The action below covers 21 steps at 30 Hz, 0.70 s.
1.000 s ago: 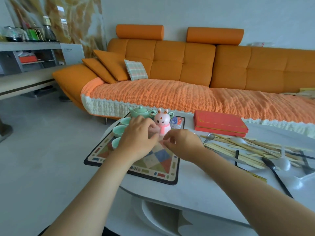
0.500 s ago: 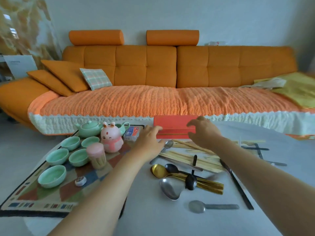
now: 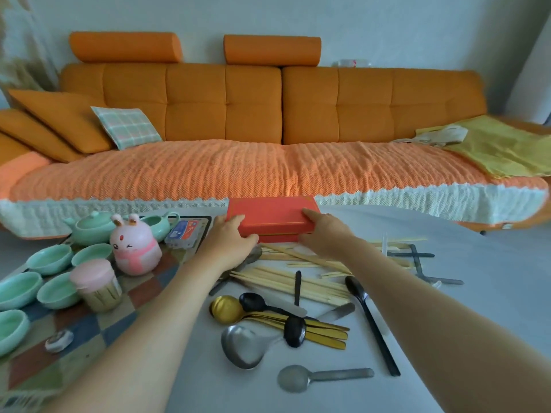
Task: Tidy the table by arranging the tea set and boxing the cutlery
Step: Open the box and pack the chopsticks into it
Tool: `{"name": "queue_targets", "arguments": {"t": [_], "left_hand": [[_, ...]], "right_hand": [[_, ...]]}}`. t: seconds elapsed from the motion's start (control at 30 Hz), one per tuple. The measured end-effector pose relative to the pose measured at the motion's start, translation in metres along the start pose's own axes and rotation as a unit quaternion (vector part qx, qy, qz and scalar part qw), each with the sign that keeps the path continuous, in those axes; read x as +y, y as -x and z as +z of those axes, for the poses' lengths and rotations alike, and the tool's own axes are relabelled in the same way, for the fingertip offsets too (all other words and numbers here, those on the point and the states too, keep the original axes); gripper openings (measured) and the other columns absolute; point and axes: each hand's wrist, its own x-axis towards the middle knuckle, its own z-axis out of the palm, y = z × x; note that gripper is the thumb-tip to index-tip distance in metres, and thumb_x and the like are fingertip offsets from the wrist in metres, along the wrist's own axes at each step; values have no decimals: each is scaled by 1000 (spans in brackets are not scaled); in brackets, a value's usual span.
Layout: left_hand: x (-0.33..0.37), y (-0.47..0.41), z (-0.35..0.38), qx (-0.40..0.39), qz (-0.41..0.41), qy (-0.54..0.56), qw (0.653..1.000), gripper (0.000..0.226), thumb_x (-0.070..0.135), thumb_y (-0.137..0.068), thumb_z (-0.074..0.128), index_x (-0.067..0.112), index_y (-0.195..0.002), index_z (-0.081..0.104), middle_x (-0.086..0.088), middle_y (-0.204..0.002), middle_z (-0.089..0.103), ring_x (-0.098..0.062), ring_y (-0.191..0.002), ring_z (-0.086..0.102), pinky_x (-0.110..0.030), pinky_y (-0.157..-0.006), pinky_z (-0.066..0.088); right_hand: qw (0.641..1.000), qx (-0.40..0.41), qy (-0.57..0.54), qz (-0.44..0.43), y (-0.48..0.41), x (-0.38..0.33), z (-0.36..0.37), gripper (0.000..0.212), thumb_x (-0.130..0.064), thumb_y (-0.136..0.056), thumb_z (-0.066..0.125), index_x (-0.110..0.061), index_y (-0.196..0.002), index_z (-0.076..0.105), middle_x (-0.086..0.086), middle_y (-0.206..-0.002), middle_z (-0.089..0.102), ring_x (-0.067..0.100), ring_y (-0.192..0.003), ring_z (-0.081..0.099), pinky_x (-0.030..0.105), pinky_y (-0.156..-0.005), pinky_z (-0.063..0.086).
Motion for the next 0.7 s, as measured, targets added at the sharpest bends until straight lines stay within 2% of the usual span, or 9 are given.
{"name": "queue_targets", "arguments": {"t": [0.17, 0.3, 0.37, 0.43, 0.53, 0.63, 0.7], "left_hand": [[4, 12, -12, -8, 7, -4, 1000, 57, 47, -90, 56, 29, -143, 44, -3, -138, 35, -20, -111, 50, -34, -93, 42], [5, 25, -16, -17, 13, -11, 1000, 46, 43, -87, 61, 33, -130, 51, 2, -118, 33, -17, -87, 62, -34, -85, 50], [6, 28, -17, -23, 13, -6, 1000, 43, 39, -86, 63, 32, -127, 51, 2, -114, 31, -19, -81, 65, -38, -84, 55], [5, 28, -17, -16, 15, -7, 1000, 46, 37, -87, 64, 31, -130, 49, 2, -117, 33, -19, -85, 63, -36, -85, 54], [1, 23, -15, -15, 18, -6, 1000, 65, 37, -86, 67, 27, -143, 36, -1, -127, 33, -16, -95, 52, -30, -83, 45], [-4, 13, -14, -29, 27, 8, 999, 83, 38, -83, 72, 24, -150, 26, -5, -140, 33, -17, -107, 46, -29, -85, 41], [-8, 6, -14, -32, 37, 15, 999, 90, 37, -79, 77, 24, -151, 25, -4, -144, 32, -19, -119, 46, -30, -90, 42]], "right_hand": [[1000, -4, -24, 2, 27, -1, -14, 57, -36, -91, 53, -29, -145, 38, 5, -126, 58, 26, -109, 55, 45, -100, 44], [1000, -19, -1, 7, 41, 4, -16, 54, -38, -88, 55, -30, -138, 38, -2, -97, 54, 23, -92, 56, 44, -90, 48], [999, -27, 22, 17, 43, 5, -17, 56, -42, -88, 52, -33, -140, 33, 1, -102, 51, 26, -94, 55, 44, -92, 45], [997, -21, 75, 24, 42, 4, -16, 59, -46, -88, 49, -36, -143, 30, 8, -120, 46, 31, -104, 51, 46, -97, 39], [986, 13, 165, -9, 30, -5, -15, 68, -55, -83, 52, -35, -145, 30, 13, -143, 32, 35, -127, 38, 54, -105, 30], [986, -10, 149, -73, 15, -23, -17, 90, -57, -76, 64, -39, -151, 18, 9, -158, 14, 34, -143, 21, 59, -113, 20], [985, -46, 135, -98, 5, -34, -17, 101, -53, -70, 73, -43, -151, 14, 6, -160, 13, 33, -144, 18, 60, -114, 19]]}}
